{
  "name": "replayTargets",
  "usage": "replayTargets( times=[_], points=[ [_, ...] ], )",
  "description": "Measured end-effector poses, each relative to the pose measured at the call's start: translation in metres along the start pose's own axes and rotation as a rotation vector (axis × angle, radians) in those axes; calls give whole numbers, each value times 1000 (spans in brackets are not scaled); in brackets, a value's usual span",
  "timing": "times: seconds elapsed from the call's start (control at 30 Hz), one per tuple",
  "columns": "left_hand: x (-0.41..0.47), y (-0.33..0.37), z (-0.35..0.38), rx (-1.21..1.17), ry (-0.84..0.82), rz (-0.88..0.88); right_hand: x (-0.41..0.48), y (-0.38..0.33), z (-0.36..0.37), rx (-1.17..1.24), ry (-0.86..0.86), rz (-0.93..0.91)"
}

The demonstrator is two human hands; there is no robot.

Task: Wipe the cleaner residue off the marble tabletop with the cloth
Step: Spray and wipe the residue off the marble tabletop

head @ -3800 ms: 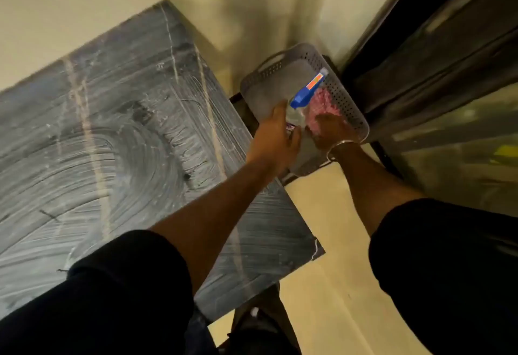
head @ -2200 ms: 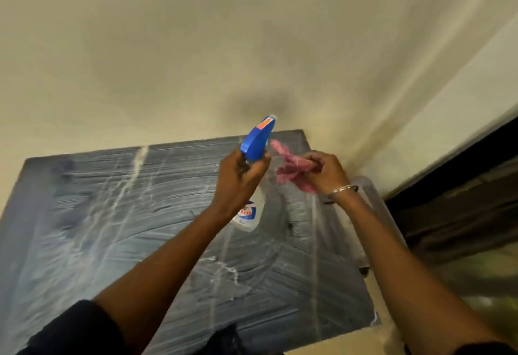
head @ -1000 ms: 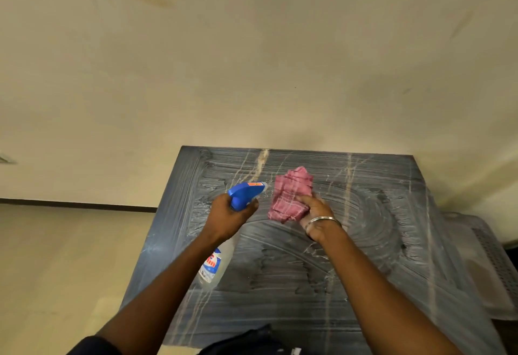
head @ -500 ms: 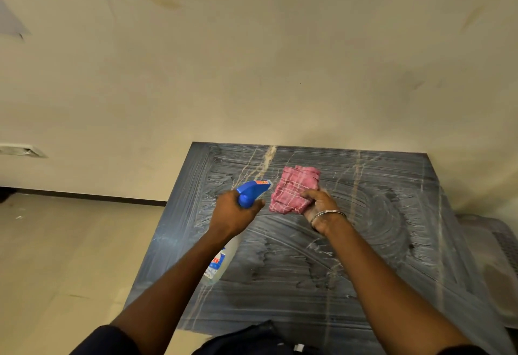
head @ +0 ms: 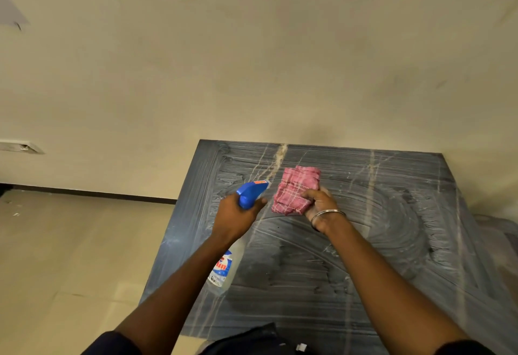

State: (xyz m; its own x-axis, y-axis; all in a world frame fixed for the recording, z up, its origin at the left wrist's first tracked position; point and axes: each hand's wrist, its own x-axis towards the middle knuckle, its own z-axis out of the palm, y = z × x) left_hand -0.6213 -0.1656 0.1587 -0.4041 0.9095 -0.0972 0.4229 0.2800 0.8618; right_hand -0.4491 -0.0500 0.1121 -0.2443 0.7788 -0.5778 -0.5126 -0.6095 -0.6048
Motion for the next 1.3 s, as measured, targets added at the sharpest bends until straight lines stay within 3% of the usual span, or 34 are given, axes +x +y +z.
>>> replayTargets(
  times=[0.13, 0.3, 0.43, 0.53, 0.63, 0.8, 0.93, 1.17, 1.3],
  points=[
    [24, -20, -23, -64, 13, -52, 20, 18, 26, -57, 94, -29],
    [61, -47, -47, -101, -4, -73, 62, 41, 69, -309, 272, -189],
    [92, -71, -60, -130, -16, -109, 115, 52, 109, -864, 401, -367],
    [118, -84, -68, -133, -3, -133, 148, 65, 146, -1167, 301, -485],
    [143, -95, -73, -134, 10, -160, 177, 77, 170, -1479, 151, -482],
    [171, -109, -81, -165, 32, -203, 203, 94, 182, -1838, 10, -624],
    [182, -115, -90, -158, 62, -216, 218, 118, 179, -2123, -95, -426],
    [198, -139, -104, -157, 95, -312, 239, 154, 203, -2115, -110, -510],
    [202, -146, -112, -148, 112, -327, 245, 172, 226, -2089, -167, -667]
  ],
)
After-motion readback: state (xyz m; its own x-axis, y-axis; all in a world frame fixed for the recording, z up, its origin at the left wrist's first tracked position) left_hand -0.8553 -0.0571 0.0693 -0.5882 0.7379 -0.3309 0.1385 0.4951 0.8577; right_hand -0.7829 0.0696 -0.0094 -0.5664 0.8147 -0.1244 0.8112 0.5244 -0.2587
